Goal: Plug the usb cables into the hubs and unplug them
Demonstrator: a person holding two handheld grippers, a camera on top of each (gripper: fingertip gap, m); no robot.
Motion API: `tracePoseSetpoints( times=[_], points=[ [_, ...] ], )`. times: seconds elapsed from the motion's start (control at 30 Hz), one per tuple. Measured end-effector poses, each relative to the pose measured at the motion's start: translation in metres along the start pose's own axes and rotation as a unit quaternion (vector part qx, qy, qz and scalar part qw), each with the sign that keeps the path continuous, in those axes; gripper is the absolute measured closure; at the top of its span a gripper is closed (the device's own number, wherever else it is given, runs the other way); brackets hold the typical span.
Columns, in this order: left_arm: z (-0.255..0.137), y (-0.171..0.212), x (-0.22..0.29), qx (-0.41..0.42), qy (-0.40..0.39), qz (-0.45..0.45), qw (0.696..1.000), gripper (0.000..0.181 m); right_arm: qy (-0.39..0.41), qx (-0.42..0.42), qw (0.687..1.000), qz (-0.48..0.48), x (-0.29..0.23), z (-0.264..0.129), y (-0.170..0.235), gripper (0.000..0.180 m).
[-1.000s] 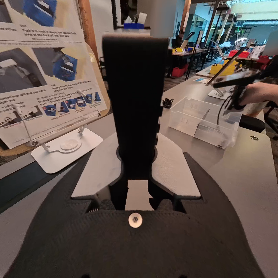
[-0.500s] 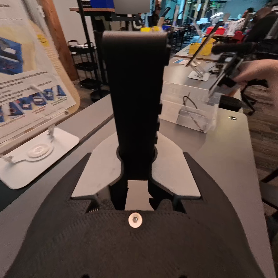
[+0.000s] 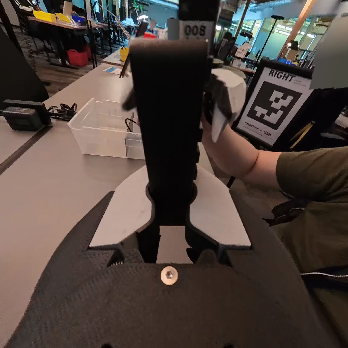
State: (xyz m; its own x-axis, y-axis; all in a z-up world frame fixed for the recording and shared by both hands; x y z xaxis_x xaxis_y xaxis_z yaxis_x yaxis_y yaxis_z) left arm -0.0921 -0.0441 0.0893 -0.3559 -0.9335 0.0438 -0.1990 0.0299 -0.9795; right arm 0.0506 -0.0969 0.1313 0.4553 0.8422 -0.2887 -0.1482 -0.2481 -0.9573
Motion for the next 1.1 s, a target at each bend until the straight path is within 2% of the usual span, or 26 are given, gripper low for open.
tracePoseSetpoints(
  times=[0.07, 0.13, 0.2, 0.27, 0.4, 0.47, 0.57, 0.63, 0.77, 0.9, 1.1],
  points=[
    [0.005, 0.003, 0.001, -0.019, 0.008, 0.004, 1.000, 0.153, -0.032, -0.022, 0.998, 0.040, 0.006, 0.013, 0.007, 0.113],
    [0.011, 0.006, 0.003, -0.028, 0.024, 0.007, 0.999, 0.152, -0.057, -0.041, 0.997, 0.031, 0.008, 0.016, 0.015, 0.153],
    [0.012, 0.004, 0.001, -0.005, 0.016, 0.002, 1.000, 0.147, -0.041, -0.035, 0.998, 0.010, 0.009, 0.010, 0.017, 0.153],
    [0.006, -0.001, -0.001, 0.030, -0.006, -0.003, 1.000, 0.118, 0.003, -0.033, 0.999, -0.010, 0.010, -0.002, 0.015, 0.153],
    [-0.020, -0.008, -0.005, 0.012, -0.070, 0.030, 0.997, 0.117, 0.117, -0.055, 0.988, -0.083, 0.021, -0.053, -0.015, 0.153],
    [-0.032, -0.011, -0.004, -0.011, -0.101, 0.050, 0.994, 0.118, 0.214, -0.106, 0.958, -0.160, 0.037, -0.088, -0.036, 0.153],
    [-0.047, -0.018, 0.000, -0.011, -0.132, 0.076, 0.988, 0.119, 0.262, -0.205, 0.912, -0.239, 0.068, -0.140, -0.056, 0.153],
    [-0.054, -0.023, 0.004, -0.001, -0.138, 0.082, 0.987, 0.120, 0.319, -0.266, 0.884, -0.213, 0.096, -0.173, -0.064, 0.152],
    [-0.062, -0.027, 0.008, 0.005, -0.147, 0.088, 0.985, 0.121, 0.359, -0.399, 0.829, -0.158, 0.143, -0.224, -0.044, 0.152],
    [-0.065, -0.028, 0.009, 0.006, -0.152, 0.091, 0.984, 0.121, 0.355, -0.522, 0.765, -0.127, 0.173, -0.247, -0.003, 0.153],
    [-0.067, -0.026, 0.005, -0.003, -0.166, 0.090, 0.982, 0.121, 0.327, -0.585, 0.735, -0.108, 0.207, -0.246, 0.037, 0.153]
  ],
)
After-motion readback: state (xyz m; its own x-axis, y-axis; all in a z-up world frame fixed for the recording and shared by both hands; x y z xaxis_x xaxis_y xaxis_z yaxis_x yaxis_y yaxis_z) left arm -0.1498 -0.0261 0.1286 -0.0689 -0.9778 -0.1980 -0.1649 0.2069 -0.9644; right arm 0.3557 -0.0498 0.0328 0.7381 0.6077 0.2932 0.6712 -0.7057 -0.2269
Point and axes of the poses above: each gripper's, where its closed fingertips meet, z out along the fingers, y out of its underside, x = y × z across the jaws, the point moved 9 cm from there along -z, back along the fingers, and after that the axes turned 8 degrees about z, right-handed, at the moved point
